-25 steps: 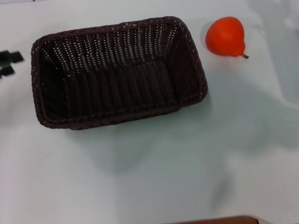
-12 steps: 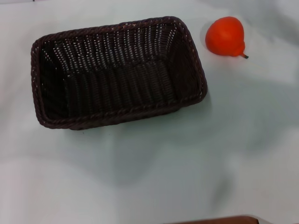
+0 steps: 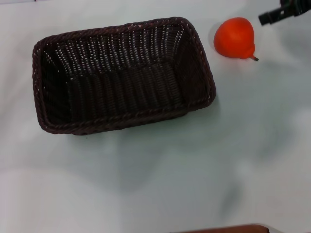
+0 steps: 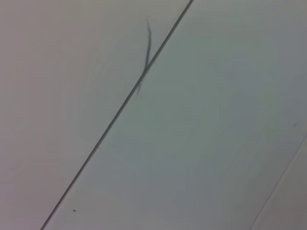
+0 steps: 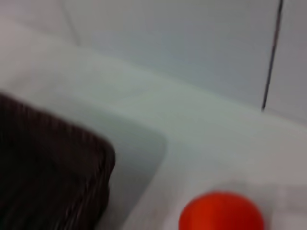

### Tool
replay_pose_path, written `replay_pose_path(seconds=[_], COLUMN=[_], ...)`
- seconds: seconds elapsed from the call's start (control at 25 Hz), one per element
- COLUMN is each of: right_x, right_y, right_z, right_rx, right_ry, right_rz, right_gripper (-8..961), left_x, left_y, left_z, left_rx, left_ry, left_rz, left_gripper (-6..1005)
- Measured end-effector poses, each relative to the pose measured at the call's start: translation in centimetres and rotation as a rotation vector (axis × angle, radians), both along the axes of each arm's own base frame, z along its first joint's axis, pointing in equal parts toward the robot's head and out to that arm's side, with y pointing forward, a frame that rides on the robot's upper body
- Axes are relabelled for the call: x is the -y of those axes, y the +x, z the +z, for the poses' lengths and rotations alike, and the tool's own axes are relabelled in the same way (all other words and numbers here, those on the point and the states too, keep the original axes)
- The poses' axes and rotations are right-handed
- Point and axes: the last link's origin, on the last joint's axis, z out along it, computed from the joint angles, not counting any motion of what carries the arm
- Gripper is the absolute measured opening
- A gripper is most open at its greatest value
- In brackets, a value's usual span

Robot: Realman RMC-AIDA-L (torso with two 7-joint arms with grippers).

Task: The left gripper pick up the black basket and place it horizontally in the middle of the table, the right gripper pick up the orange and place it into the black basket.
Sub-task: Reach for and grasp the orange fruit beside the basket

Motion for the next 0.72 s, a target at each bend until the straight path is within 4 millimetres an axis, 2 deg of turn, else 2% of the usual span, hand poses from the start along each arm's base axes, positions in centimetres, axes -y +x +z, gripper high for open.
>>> replay_pose_path(seconds=[0.04,0.36,0.72], right_x=[-0.2,-1.2,-3.2], right_y=[-0.3,-0.3,0.7], right_z=[-0.6,-3.7,-8.2], right_rx=[0.050,0.123,0.180], right_ry=[-0.032,-0.047,0.023], right_rz=[-0.008,-0.008,-0.006], right_gripper=[827,809,789], left_x=[0.0,0.5,0.4], left_y=[0.0,-0.3,-0.3], left_z=[0.0,-0.4,-0.9], left_rx=[0.002,0.023,0.056], left_ry=[-0.001,-0.010,-0.027], left_rz=[0.000,0.009,0.015], left_gripper=[886,882,880])
